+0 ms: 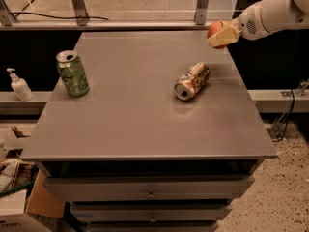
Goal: Move apple near orange can
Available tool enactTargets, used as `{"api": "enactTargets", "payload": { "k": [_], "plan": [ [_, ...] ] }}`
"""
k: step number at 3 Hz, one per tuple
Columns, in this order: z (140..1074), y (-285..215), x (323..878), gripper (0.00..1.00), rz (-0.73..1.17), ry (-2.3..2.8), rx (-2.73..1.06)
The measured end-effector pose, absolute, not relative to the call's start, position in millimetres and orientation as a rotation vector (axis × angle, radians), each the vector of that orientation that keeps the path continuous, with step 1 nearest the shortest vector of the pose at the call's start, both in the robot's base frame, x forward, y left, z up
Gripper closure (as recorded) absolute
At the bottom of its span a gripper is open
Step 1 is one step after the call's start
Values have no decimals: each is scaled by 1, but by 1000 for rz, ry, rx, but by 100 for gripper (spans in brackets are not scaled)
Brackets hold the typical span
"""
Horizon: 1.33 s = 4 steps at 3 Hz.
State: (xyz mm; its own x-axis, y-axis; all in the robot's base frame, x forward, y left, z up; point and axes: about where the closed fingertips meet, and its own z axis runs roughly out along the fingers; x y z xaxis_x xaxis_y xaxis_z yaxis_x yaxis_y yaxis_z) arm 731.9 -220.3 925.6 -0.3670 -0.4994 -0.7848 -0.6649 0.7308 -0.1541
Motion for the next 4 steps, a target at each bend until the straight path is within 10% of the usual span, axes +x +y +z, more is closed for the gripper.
{"api": "enactTargets", "payload": {
  "k": [4],
  "plan": [
    [942, -229, 672, 100, 221, 2001, -1027]
  ]
}}
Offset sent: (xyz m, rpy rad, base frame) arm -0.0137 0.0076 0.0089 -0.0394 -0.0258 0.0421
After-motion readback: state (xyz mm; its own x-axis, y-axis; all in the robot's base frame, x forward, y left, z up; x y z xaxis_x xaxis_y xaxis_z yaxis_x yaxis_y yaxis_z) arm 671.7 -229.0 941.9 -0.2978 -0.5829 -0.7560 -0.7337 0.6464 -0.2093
